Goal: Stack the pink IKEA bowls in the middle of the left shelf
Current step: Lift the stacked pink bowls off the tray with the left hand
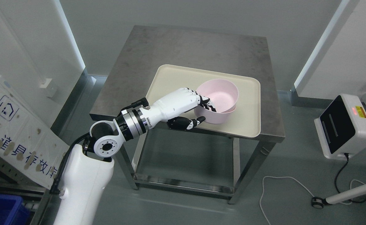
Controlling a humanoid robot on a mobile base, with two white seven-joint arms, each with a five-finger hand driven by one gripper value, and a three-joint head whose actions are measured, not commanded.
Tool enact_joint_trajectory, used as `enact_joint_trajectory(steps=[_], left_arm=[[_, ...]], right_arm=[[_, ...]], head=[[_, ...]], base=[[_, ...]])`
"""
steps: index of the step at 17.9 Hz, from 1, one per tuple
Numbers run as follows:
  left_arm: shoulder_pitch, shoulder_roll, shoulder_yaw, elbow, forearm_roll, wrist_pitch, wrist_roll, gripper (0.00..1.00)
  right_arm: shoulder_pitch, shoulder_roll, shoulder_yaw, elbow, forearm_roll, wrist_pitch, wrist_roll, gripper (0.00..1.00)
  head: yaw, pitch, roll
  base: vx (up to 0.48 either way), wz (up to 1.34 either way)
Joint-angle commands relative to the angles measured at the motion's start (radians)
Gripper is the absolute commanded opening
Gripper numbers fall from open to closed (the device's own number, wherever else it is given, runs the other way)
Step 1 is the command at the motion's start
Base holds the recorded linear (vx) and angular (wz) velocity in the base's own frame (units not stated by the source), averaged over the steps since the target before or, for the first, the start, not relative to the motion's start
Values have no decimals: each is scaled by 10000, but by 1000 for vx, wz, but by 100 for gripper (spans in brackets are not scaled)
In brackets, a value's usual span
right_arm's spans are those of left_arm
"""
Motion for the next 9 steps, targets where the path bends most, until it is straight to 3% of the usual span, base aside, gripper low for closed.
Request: enact_joint_trajectory(steps=[1,9], left_arm=[[458,175,1307,-885,299,-76,0,1],[473,175,1291,-901,345,-383,0,1]], right_arm=[[1,-175,-92,0,77,1,3,100],[1,-175,-92,0,77,1,3,100]], head=[[0,0,0],[0,0,0]], base=[[-248,91],[-247,168]])
